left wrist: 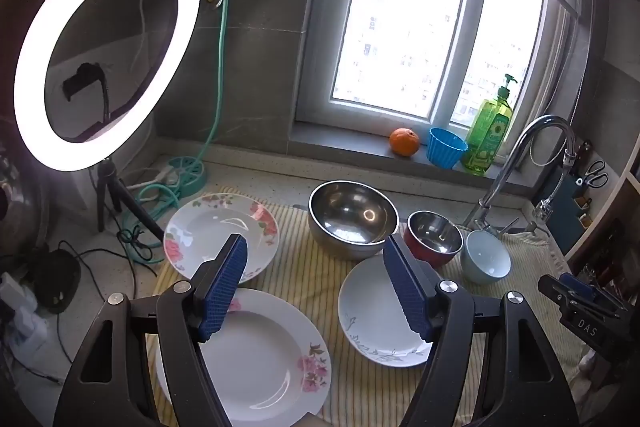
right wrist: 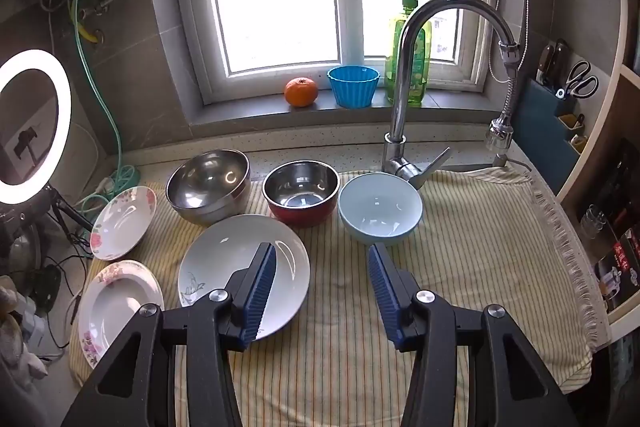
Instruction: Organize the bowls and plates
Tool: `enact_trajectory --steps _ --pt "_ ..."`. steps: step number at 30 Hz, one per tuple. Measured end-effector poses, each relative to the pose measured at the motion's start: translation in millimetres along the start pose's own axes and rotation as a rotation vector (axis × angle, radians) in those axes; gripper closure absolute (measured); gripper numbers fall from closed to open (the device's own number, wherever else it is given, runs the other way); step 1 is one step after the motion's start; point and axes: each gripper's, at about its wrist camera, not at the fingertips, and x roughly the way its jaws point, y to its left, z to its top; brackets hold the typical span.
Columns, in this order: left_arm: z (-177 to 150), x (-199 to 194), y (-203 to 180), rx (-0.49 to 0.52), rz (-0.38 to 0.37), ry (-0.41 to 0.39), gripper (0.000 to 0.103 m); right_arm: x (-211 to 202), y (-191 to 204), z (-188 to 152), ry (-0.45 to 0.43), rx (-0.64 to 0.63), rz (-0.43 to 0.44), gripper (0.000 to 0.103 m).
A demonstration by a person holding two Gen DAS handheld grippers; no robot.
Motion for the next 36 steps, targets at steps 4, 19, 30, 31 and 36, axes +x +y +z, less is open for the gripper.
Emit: enact_trajectory --steps 4,19,30,31,36 --pt "-4.2 0.4 -1.5 0.004 0.009 -0.016 0.033 -0.3 1.0 0.1 0.004 0.014 0.014 0.059" --pt "-5.8 3.3 -6.7 0.037 0.024 -0.016 0.033 -1.0 -9.5 4.4 -0.026 0.030 -0.049 0.058" --pt "-5.6 5.4 -8.4 0.046 0.020 -0.013 0.033 0.9 -8.6 7.4 -0.032 0.033 -0.050 0.058" --pt "-5.4 5.5 -8.2 0.045 0.020 -0.013 0.033 1.4 -8.4 7.8 -0.032 0.033 -0.050 0.058" --pt "-3.7 6.6 -8.0 0.041 0.017 -0.012 0.033 1.8 -8.5 8.3 -0.032 0.032 -0.051 0.058"
